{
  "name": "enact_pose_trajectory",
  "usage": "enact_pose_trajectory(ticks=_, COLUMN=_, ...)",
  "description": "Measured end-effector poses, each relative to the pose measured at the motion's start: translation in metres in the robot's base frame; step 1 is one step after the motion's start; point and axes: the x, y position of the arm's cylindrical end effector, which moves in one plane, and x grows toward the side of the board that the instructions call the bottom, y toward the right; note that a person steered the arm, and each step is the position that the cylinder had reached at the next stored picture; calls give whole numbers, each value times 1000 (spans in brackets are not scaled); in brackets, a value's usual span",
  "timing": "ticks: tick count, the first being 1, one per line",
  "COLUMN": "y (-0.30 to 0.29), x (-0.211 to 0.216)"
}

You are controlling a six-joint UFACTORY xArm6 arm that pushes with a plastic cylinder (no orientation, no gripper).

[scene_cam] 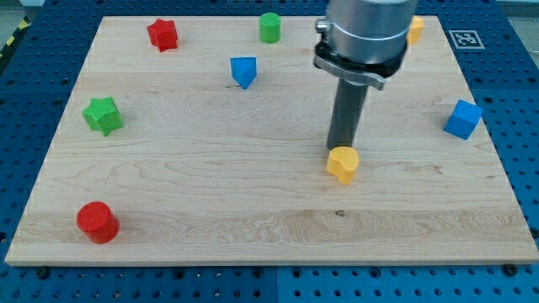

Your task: Place the heart at the bottom center of the board

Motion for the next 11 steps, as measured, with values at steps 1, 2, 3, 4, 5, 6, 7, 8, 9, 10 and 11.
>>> enact_pose_trajectory(ticks=1, y=0, x=36)
enact_pose_trajectory(ticks=2, y=3, x=39)
enact_pose_trajectory(ticks=3, y=46, x=46)
enact_pose_trajectory(ticks=4, y=48, x=61)
enact_pose_trajectory(ticks=5, y=35, x=65)
enact_pose_trajectory(ticks=6, y=15, x=65)
enact_pose_trajectory(ticks=7, y=-5, x=62)
enact_pose_trajectory(ticks=8, y=-17, x=34)
enact_pose_trajectory(ticks=9, y=-27, x=37)
enact_pose_trajectory(ticks=10, y=-22, x=53)
enact_pose_trajectory(ticks=11, y=-24, x=58)
